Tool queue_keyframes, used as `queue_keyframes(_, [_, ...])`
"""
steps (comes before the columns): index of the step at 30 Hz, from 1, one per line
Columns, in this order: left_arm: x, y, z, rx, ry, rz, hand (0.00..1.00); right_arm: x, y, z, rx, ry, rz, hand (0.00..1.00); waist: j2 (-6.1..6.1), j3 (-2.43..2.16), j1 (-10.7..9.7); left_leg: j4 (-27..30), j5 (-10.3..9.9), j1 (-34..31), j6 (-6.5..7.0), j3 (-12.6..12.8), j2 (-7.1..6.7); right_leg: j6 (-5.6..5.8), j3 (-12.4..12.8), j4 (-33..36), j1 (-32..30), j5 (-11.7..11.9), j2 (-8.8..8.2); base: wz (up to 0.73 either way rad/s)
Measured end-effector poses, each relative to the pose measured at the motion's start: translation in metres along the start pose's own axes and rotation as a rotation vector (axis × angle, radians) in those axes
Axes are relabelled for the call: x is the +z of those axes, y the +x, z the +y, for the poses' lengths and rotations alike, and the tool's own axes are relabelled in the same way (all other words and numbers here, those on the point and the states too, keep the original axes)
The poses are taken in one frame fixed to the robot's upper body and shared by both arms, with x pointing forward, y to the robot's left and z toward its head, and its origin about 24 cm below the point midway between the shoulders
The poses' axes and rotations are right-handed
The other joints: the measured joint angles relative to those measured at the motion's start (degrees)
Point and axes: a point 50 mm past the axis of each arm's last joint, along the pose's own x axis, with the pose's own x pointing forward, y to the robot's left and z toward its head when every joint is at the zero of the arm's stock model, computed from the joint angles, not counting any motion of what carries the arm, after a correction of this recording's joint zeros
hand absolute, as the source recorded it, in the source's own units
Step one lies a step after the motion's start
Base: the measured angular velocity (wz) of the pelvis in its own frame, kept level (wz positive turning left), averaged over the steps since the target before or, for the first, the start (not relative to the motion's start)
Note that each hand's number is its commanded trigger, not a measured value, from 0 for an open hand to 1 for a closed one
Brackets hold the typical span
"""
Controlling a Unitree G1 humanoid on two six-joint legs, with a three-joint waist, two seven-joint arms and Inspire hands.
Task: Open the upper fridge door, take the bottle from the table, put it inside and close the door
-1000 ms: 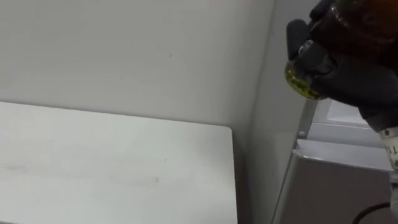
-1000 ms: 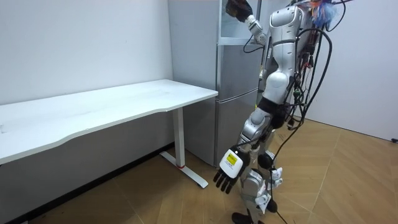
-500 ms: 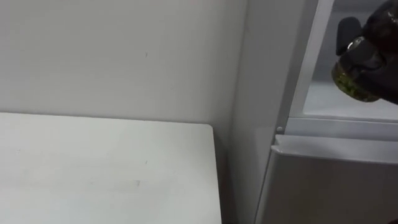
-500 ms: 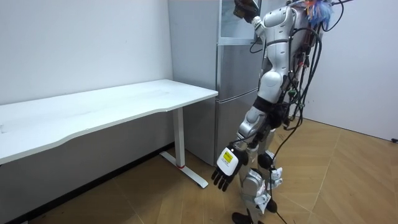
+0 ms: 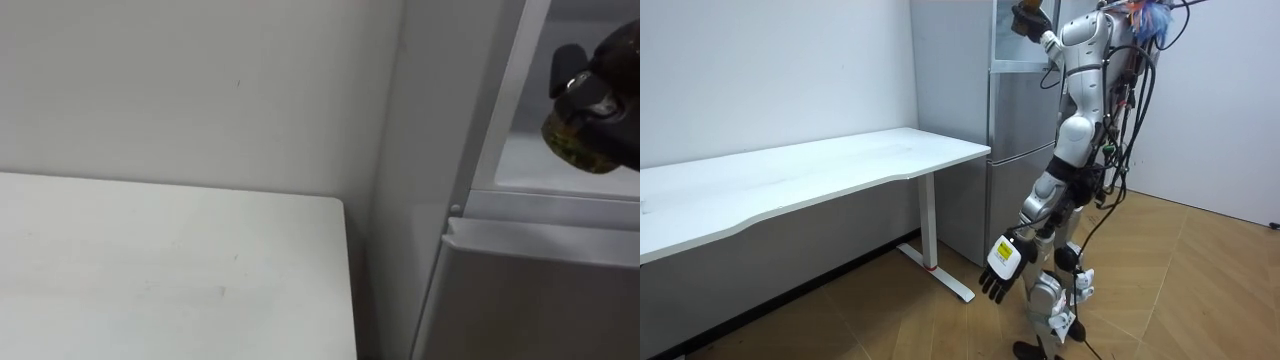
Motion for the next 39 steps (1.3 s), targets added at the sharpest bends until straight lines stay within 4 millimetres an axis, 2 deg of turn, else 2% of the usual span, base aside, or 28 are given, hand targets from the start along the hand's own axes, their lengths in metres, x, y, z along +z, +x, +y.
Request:
queue_keyframes(8, [-0.002, -0.001, 0.001, 0.007, 0.002, 0.011, 0.00, -0.012, 0.000, -0.006, -0.022, 0.020, 0.078, 1.00, 0.06, -0.04, -0.1, 0.0, 0.0, -0.4, 0.01, 0.0, -0.02, -0.02, 0.0, 0.2, -0.6, 0.0, 0.01, -0.02])
queue_keyframes(20, [-0.004, -0.001, 0.000, 0.004, 0.001, 0.021, 0.00, -0.028, 0.003, -0.027, -0.117, -0.018, 0.177, 1.00, 0.04, 0.00, 0.2, 0.0, 0.0, -0.7, 0.01, -0.4, -0.08, -0.02, -0.1, 0.2, -0.9, 0.0, 0.04, 0.00])
queue_keyframes(25, [0.001, -0.001, 0.003, 0.018, -0.002, 0.003, 0.00, -0.036, 0.011, -0.033, -0.159, 0.032, 0.218, 1.00, -0.76, 0.37, 0.4, 0.0, 0.0, -0.9, 0.01, -0.3, -0.09, -0.04, 0.2, 0.3, -1.2, 0.0, 0.08, -0.03])
queue_keyframes(28, [0.004, -0.001, 0.006, 0.028, -0.006, -0.007, 0.00, -0.045, 0.018, -0.042, -0.214, 0.021, 0.254, 1.00, -1.27, 0.15, 0.6, 0.0, 0.0, -1.0, 0.03, -0.3, -0.09, -0.07, 0.1, 0.3, -1.6, 0.0, 0.06, -0.01])
queue_keyframes(39, [0.001, -0.002, 0.012, 0.038, -0.016, 0.002, 0.00, -0.058, 0.022, -0.053, -0.253, -0.012, 0.339, 1.00, -1.14, 0.17, 1.8, -0.5, -0.1, -0.3, 0.05, -0.5, -0.12, -0.06, -1.4, 0.1, -0.7, 0.0, -0.04, 0.01])
